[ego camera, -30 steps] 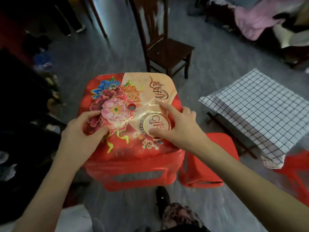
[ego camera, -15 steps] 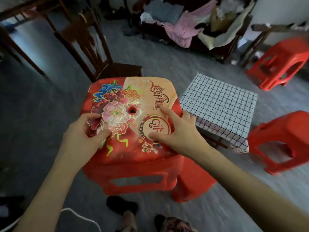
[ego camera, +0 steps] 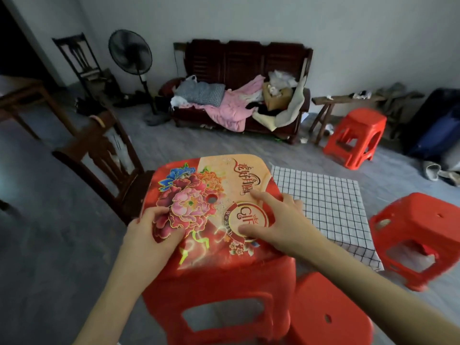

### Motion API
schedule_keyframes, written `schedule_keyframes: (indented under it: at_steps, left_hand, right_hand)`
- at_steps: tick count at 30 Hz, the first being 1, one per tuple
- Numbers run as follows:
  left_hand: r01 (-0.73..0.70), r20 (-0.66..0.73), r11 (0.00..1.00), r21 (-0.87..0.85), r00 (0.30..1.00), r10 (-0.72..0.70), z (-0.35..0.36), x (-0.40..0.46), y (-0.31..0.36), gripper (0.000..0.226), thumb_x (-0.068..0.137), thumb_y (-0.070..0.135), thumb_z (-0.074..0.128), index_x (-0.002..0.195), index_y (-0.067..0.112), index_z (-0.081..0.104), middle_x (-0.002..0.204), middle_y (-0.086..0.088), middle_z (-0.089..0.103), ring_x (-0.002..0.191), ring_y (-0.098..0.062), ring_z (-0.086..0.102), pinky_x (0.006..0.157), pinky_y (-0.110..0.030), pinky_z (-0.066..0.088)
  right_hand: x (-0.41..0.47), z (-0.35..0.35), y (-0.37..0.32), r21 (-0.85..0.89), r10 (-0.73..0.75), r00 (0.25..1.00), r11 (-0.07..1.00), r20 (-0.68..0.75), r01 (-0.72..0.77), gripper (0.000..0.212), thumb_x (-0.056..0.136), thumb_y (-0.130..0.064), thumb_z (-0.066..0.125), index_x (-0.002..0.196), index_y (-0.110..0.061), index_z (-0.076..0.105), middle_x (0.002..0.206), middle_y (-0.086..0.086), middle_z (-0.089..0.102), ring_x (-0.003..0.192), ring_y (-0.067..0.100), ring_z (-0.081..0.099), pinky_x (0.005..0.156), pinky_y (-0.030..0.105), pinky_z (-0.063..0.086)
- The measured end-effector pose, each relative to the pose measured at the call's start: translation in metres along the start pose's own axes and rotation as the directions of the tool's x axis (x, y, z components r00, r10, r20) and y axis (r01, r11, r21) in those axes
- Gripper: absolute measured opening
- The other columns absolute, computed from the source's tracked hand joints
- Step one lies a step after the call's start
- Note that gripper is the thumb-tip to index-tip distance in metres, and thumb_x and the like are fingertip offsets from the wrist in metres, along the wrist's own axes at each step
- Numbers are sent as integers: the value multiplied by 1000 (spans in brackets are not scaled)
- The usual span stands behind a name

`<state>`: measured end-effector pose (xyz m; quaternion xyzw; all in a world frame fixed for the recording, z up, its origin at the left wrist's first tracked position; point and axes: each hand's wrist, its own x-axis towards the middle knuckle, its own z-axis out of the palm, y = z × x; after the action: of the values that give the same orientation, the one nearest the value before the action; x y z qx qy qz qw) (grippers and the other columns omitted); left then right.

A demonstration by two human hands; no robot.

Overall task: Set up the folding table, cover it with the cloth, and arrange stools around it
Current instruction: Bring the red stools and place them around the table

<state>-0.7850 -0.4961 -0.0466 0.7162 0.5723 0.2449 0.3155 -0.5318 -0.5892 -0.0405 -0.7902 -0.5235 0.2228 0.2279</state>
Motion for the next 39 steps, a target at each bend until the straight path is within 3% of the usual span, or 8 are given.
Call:
schedule_keyframes:
  at_steps: [3,12,17,21,27,31,39]
  left_hand:
    - [-58,5,998,-27,998,58,-9,43,-4,46,74,37,79,112,44,55,114,1,57,91,-5,52,79,-25,38]
    - [-158,53,987,-38,986,160,-3,180,-12,45,69,35,83,97,53,53,110,2,59,84,1,55,72,-22,40]
    - [-170,83,985,-19,982,171,30,275,-18,43,68,34,84,97,47,56,105,0,59,85,-1,56,77,-30,43]
    - [-109,176,994,-12,978,109,58,355,-13,44,67,34,85,98,45,56,107,-2,55,87,-4,54,80,-29,41]
    - [-65,305,997,-29,950,70,95,456,-20,44,68,32,85,97,44,55,109,3,48,90,0,51,73,-15,36]
    - [-33,380,999,-11,924,35,121,503,-43,46,66,27,86,97,42,55,113,1,48,89,1,52,71,-7,33]
    - [46,496,999,-12,868,-34,192,589,-112,46,66,25,87,96,39,55,115,8,40,88,4,48,71,-6,32]
  right_hand:
    - [29,3,-17,15,20,999,1000,-33,-20,89,64,-74,66,141,-55,26,125,2,35,121,24,27,102,42,34]
    - [136,15,-32,83,107,987,992,-117,-98,91,61,-74,68,139,-57,26,131,0,33,123,24,26,105,44,33]
    - [230,26,-16,97,171,980,982,-98,-162,90,61,-73,69,139,-57,27,131,0,33,124,23,26,106,45,34]
    - [310,33,0,109,233,971,968,-47,-227,90,60,-72,69,139,-57,27,134,1,33,124,24,25,107,43,32]
    - [407,52,19,131,333,943,934,21,-333,95,52,-73,67,137,-59,26,134,0,29,124,24,24,105,45,34]
    - [452,80,28,163,394,918,904,42,-395,95,50,-65,73,132,-57,26,126,-1,29,119,25,27,103,46,36]
    - [531,158,66,197,527,844,821,99,-536,97,50,-54,74,131,-58,23,137,2,24,125,27,29,105,47,38]
